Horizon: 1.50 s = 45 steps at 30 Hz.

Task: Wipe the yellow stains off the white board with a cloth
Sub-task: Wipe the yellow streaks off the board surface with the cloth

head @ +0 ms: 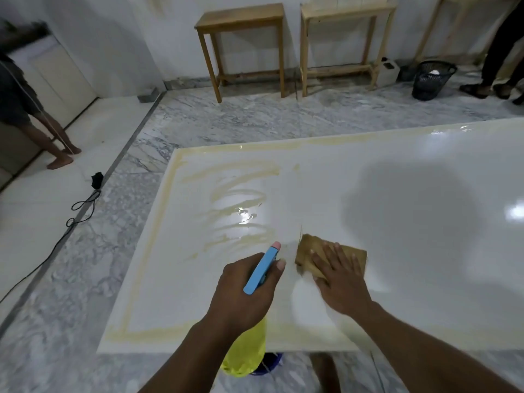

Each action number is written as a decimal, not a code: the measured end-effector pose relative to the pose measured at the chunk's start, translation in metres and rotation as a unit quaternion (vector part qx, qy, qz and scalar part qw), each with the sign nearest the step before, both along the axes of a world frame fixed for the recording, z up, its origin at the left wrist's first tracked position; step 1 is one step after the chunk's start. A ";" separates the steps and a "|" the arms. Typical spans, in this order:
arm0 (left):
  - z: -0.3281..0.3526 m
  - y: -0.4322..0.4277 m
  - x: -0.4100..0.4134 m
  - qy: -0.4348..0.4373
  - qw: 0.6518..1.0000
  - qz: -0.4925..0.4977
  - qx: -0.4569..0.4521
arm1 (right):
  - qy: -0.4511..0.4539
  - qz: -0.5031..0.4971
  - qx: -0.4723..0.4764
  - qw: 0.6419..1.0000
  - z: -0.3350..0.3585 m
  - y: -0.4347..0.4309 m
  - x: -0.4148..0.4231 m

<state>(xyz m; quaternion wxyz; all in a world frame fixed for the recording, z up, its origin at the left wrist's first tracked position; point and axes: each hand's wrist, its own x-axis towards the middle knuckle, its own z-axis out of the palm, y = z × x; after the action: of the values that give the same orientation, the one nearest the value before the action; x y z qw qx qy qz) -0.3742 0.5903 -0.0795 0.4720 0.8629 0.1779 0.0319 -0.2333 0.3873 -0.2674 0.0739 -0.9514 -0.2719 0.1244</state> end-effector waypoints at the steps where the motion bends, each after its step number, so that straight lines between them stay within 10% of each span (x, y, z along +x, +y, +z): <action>1: 0.002 -0.002 -0.017 0.004 1.000 0.001 -0.003 | 0.007 -0.002 0.001 1.000 0.003 -0.001 -0.027; 7: 0.016 -0.006 -0.064 0.021 1.000 -0.011 -0.012 | 0.192 -0.107 0.136 0.966 0.045 -0.003 -0.078; 13: 0.025 0.014 -0.024 0.001 1.000 -0.011 -0.004 | 0.524 -0.288 0.476 0.646 0.108 -0.024 0.005; 15: 0.031 0.021 -0.004 -0.003 1.000 -0.004 -0.005 | 0.551 -0.314 0.469 0.614 0.120 -0.015 0.041; 28: 0.012 0.096 0.147 0.015 0.999 0.035 0.013 | 0.166 -0.130 0.137 0.968 0.141 0.171 0.351; 35: -0.017 0.106 0.163 0.032 0.999 0.041 0.016 | 0.024 0.002 -0.005 1.000 0.014 0.183 0.335; 45: 0.000 0.088 0.099 0.036 0.998 0.039 0.024 | 0.041 0.010 0.007 0.999 0.011 0.129 0.151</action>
<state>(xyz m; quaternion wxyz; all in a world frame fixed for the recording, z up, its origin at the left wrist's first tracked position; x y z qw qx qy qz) -0.2750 0.6778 -0.0791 0.4429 0.8669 0.2276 0.0233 -0.0825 0.5166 -0.2566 0.0909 -0.9422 -0.2788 0.1622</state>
